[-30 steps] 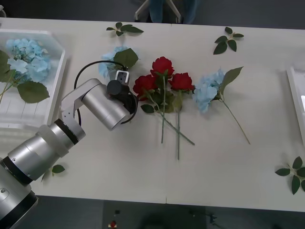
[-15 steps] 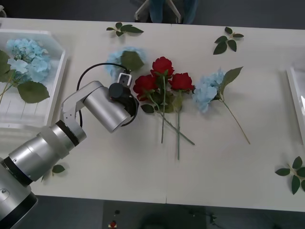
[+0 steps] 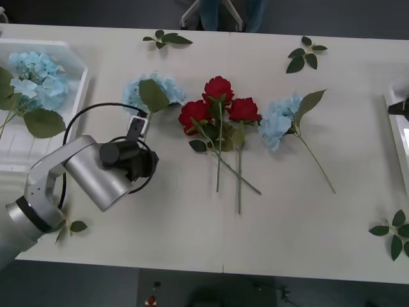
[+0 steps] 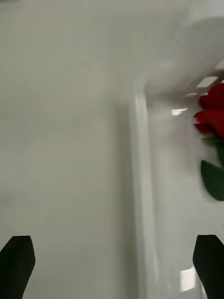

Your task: Put the red flowers into the right box and the blue flowers into the left box

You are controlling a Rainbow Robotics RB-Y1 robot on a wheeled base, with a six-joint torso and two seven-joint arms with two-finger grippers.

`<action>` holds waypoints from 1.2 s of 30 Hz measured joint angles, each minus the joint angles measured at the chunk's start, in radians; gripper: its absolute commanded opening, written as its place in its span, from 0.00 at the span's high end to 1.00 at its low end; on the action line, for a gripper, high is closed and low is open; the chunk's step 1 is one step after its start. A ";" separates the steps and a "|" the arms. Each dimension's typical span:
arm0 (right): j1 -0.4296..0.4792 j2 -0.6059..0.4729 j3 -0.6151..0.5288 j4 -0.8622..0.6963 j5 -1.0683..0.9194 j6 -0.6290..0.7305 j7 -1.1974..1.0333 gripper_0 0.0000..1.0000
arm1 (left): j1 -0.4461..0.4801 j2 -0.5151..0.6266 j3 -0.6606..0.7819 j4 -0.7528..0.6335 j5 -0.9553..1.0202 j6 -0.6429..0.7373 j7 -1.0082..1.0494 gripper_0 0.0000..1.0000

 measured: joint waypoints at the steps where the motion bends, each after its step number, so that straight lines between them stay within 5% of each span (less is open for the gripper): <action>1: 0.028 0.000 -0.027 -0.031 -0.020 0.000 0.000 0.00 | 0.021 0.016 0.001 -0.026 0.000 0.001 0.000 1.00; 5: 0.128 0.014 -0.124 -0.157 -0.058 0.001 0.000 0.00 | 0.105 0.065 0.027 -0.111 -0.001 0.002 0.000 0.98; 6: 0.139 0.020 -0.131 -0.180 -0.058 0.001 0.000 0.00 | 0.125 0.075 0.035 -0.130 -0.004 0.002 0.000 0.91; 7: 0.144 0.028 -0.132 -0.204 -0.057 0.001 0.000 0.00 | 0.145 0.084 0.043 -0.147 -0.011 0.002 0.000 0.73; 8: 0.143 0.037 -0.126 -0.221 -0.056 0.001 0.000 0.00 | 0.162 0.093 0.049 -0.161 -0.020 0.002 0.000 0.41; 9: 0.139 0.048 -0.117 -0.235 -0.052 0.002 0.000 0.00 | 0.177 0.101 0.053 -0.173 -0.028 0.002 0.000 0.19; 11: 0.126 0.074 -0.095 -0.255 -0.035 0.021 0.000 0.00 | 0.199 0.117 0.057 -0.190 -0.041 0.002 0.000 0.08; 20: 0.109 0.214 -0.088 -0.277 0.016 0.109 0.198 0.00 | 0.192 0.134 0.057 -0.199 -0.044 -0.017 0.000 0.05; 36: -0.011 0.438 -0.024 -0.024 0.242 0.106 0.219 0.00 | -0.012 0.012 0.057 -0.011 -0.044 -0.059 -0.010 0.05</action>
